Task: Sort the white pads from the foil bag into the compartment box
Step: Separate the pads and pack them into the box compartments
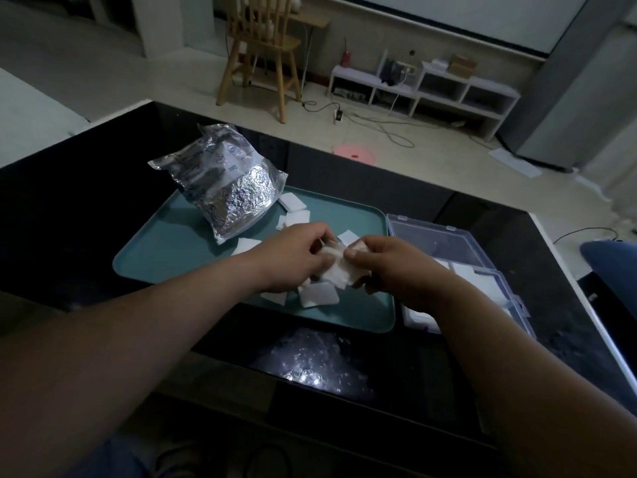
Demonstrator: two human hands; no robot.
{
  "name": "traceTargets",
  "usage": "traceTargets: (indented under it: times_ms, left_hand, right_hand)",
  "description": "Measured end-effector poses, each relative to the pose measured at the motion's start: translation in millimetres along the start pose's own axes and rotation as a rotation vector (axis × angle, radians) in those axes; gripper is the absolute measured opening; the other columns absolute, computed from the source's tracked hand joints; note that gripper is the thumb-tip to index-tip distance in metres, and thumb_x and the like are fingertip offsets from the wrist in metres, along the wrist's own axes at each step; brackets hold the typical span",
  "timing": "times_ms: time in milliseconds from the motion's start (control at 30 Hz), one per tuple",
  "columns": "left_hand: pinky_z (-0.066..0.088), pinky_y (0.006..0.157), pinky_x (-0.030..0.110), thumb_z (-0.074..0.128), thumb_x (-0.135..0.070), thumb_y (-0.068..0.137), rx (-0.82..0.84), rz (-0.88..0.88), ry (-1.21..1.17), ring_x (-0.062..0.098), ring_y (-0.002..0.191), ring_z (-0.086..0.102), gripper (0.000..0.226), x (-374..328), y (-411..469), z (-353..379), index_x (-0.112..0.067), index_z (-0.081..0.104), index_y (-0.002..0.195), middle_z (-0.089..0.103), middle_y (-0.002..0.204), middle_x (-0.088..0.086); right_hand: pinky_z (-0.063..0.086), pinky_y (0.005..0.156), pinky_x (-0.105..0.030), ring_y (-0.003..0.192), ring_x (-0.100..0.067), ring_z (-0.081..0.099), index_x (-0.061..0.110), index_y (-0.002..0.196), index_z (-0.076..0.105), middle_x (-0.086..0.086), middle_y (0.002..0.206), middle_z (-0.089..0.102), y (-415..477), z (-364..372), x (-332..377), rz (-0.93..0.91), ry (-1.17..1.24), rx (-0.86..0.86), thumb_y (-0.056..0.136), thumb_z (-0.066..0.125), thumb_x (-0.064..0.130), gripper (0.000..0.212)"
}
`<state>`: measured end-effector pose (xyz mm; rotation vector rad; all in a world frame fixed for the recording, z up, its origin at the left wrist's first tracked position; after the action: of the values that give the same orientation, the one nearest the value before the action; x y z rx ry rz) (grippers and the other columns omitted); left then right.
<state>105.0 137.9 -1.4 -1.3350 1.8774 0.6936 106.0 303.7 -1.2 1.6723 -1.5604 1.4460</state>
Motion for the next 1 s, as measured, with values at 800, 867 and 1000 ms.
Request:
traceTargets:
  times_ms: [800, 867, 1000]
  left_hand:
    - [0.056, 0.092, 0.055, 0.037, -0.056, 0.103, 0.373, -0.403, -1.195, 0.049, 0.118, 0.064, 0.069, -15.4, -20.7, 17.5, 0.003, 0.058, 0.132, 0.065, 0.125, 0.030]
    - [0.057, 0.092, 0.053, 0.039, -0.071, 0.097, 0.516, -0.402, -1.211, 0.046, 0.119, 0.063, 0.086, -17.8, -27.3, 22.0, 0.003, 0.057, 0.137, 0.063, 0.128, 0.029]
    - [0.060, 0.071, 0.035, 0.051, -0.060, 0.097, 0.522, -0.396, -1.206, 0.024, 0.080, 0.064, 0.055, -24.3, -31.4, 28.7, -0.014, 0.060, 0.126, 0.066, 0.101, 0.016]
  right_hand:
    - [0.053, 0.075, -0.030, 0.077, -0.018, 0.063, 0.004, 0.097, 0.068, -0.006, 0.085, 0.070, -15.4, -7.6, 39.4, -0.335, 0.005, -0.075, 0.098, 0.070, 0.016, 0.012]
    - [0.053, 0.080, -0.037, 0.081, -0.025, 0.063, -0.003, 0.099, 0.067, -0.012, 0.088, 0.069, -20.0, -1.7, 47.0, -0.371, 0.006, 0.004, 0.098, 0.069, 0.011, 0.014]
    - [0.056, 0.090, -0.035, 0.096, -0.007, 0.067, 0.018, 0.110, 0.072, 0.001, 0.105, 0.072, -20.8, 5.2, 51.5, -0.407, -0.282, -0.080, 0.094, 0.077, 0.024, 0.018]
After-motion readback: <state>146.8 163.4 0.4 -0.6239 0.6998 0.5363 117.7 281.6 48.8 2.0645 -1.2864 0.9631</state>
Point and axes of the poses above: each hand's wrist, its own y-axis towards the middle knuckle, its own z-axis out of the palm, x = y × z, the point moved 7 cm from there along y, towards the middle knuckle
